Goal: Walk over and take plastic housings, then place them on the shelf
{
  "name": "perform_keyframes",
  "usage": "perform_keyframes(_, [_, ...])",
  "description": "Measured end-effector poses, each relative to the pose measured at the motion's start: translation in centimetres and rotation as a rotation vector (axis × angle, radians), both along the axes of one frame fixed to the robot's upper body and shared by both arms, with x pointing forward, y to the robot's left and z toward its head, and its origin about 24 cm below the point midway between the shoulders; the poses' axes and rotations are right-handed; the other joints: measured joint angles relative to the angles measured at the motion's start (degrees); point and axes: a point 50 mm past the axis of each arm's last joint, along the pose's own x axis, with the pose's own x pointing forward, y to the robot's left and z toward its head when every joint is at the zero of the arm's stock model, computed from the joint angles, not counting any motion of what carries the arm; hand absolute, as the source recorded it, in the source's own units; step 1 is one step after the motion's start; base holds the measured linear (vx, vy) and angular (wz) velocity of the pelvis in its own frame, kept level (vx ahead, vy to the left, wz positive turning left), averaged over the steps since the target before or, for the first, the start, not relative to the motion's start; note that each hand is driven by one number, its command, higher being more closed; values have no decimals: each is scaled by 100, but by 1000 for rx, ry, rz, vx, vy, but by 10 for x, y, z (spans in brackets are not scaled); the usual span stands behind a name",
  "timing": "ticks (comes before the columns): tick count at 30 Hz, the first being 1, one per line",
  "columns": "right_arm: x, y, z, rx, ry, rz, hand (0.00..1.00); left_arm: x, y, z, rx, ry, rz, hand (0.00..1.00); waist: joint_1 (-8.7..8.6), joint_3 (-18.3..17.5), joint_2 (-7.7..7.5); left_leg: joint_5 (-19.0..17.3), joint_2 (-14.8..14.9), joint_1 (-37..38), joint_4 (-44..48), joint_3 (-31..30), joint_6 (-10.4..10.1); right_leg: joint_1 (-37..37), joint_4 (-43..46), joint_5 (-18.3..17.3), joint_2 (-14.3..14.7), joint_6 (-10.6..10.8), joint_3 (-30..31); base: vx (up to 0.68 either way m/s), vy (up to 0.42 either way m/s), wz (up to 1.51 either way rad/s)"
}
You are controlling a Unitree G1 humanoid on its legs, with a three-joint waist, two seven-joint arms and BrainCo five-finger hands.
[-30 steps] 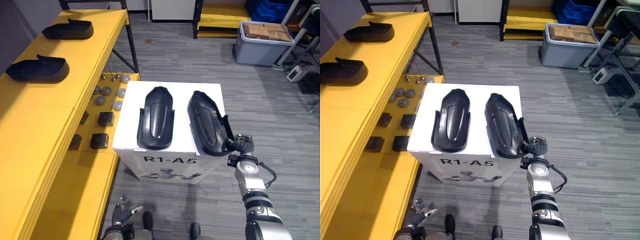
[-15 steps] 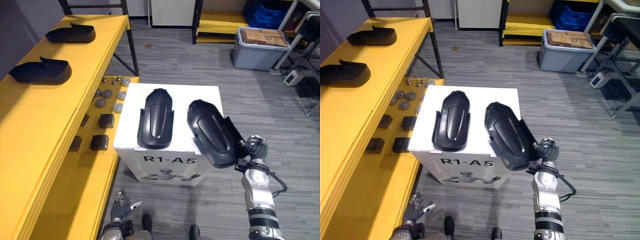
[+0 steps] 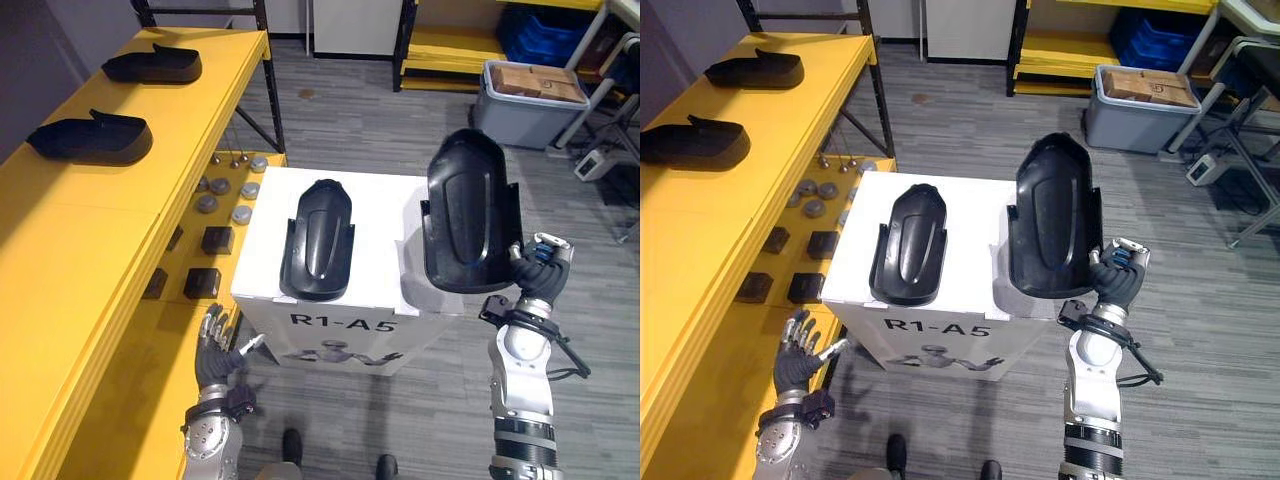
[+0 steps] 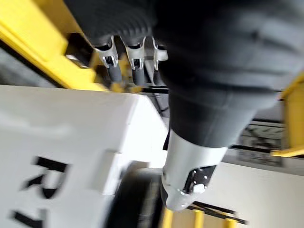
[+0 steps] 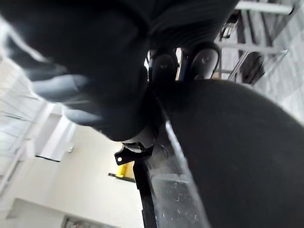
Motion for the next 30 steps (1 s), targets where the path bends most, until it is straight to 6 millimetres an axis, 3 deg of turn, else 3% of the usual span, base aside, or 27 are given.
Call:
perform_keyframes(4, [0,18,18,-30,-93,77,100,9,-9,38,-2,-188,-31,0,-5,-26,1,28,0,2,-1,-23,7,9,3,0,1,0,-21,-30,3,2])
perform_keyframes(12, [4,83,58,-76,-283,365,100,33,-58,69,-108,-339,-258,0,-136,-200,2,68,2,11,-2,-31,5,17,13,1,6,-1,-29,-4,1,0])
perform_keyframes(19, [-1,131,56,-96,-282,583,100,50,-80,69,-252,-321,-354,0,-191,-296,6,94,3,54,-22,-28,-4,15,26,2,7,-2,-26,-5,0,0])
perform_keyframes(30, [1,155,34,-229,-173,699,100,58,-89,66,-434,-269,-413,0,-283,-448,9,124,32,57,-30,67,-21,-28,2,52,35,-46,40,-3,0,-4])
